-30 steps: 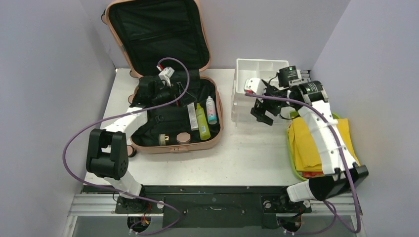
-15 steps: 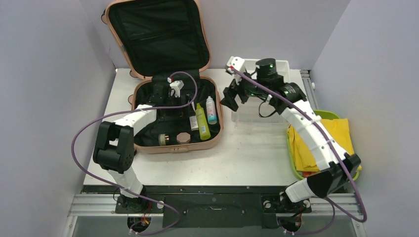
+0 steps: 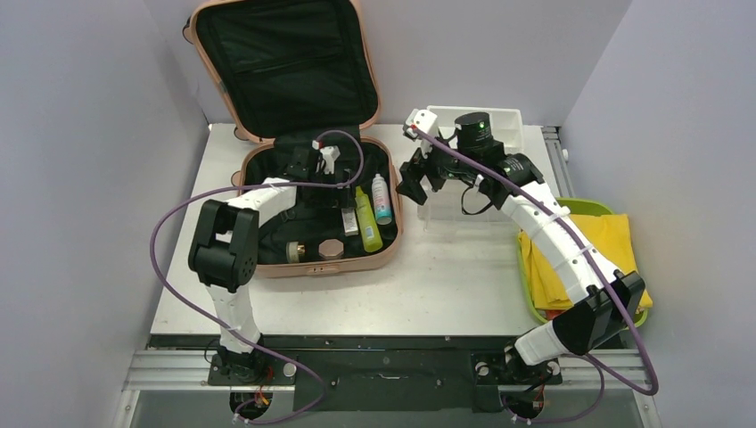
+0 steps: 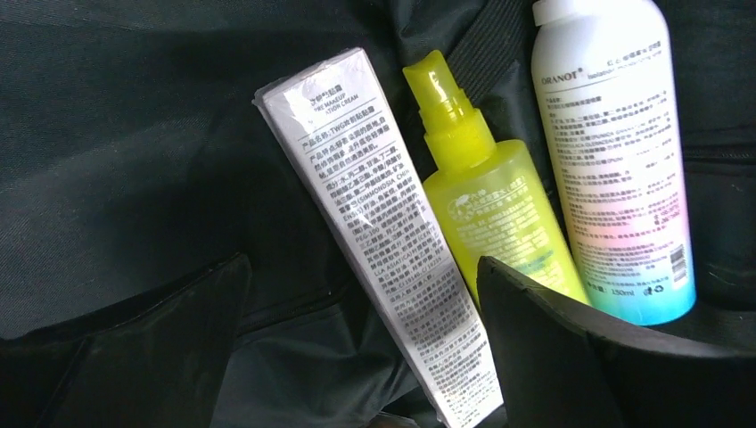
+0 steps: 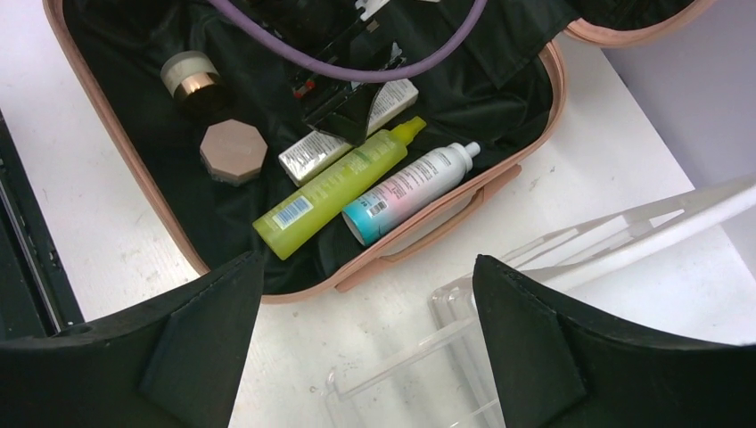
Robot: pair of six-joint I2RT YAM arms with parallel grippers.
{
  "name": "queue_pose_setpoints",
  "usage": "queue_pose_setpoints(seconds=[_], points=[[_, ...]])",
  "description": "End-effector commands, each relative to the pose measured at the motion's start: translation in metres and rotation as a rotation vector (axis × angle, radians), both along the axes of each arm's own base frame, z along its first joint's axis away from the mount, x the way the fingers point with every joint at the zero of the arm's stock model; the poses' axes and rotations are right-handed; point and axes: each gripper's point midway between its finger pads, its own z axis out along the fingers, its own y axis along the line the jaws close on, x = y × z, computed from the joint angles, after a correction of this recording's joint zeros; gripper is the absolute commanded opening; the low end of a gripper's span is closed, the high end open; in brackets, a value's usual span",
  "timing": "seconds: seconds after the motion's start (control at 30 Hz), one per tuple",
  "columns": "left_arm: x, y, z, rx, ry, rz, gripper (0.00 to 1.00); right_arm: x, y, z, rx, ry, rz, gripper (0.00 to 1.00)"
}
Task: Open, take out, and arrange the luggage
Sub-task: Pick up the personal item from the luggage.
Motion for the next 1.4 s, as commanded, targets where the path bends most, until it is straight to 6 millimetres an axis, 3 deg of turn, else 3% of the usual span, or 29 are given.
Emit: queue_pose_setpoints(seconds=[0.0,0.13,0.4,0.5,0.6,0.67,0.77,0.97,1.07,1.2,1.33,1.37], points=[[0.010,-0.011,0.004,0.017,-0.008,0.006,0.96,-0.007,-0.004,0.021,0.012,-0.101,0.015,0.82],[0.005,-0.011,-0.006,0.064,0.014,0.009,0.98,-0.011,-0.012,0.021,-0.006,-0.121,0.006,0.82],[-0.003,0.001,-0.004,0.111,0.009,0.025,0.58,-0.020,-0.032,0.034,-0.030,-0.180,-0.029,0.83],[-0.001,0.001,0.006,0.102,-0.006,0.022,0.42,-0.022,-0.042,0.041,-0.035,-0.201,-0.056,0.83],[0.003,0.000,0.022,0.061,-0.032,0.017,0.32,-0.022,-0.058,0.049,-0.039,-0.232,-0.100,0.83],[0.008,0.001,0.044,0.023,-0.072,0.016,0.27,-0.020,-0.073,0.053,-0.040,-0.252,-0.143,0.83],[0.019,0.002,0.081,-0.028,-0.145,0.017,0.26,-0.017,-0.095,0.054,-0.041,-0.263,-0.205,0.84],[0.023,-0.020,0.176,-0.189,-0.315,-0.061,0.30,-0.009,-0.151,0.050,-0.060,-0.278,-0.363,0.84],[0.012,-0.049,0.230,-0.292,-0.403,-0.141,0.31,-0.010,-0.173,0.042,-0.065,-0.280,-0.430,0.85],[-0.011,-0.094,0.284,-0.439,-0.480,-0.249,0.31,-0.006,-0.210,0.032,-0.048,-0.257,-0.554,0.85],[-0.040,-0.151,0.317,-0.628,-0.456,-0.386,0.31,-0.003,-0.244,0.027,0.002,-0.244,-0.669,0.85],[-0.044,-0.164,0.313,-0.656,-0.420,-0.422,0.31,-0.004,-0.252,0.023,0.014,-0.234,-0.686,0.85]])
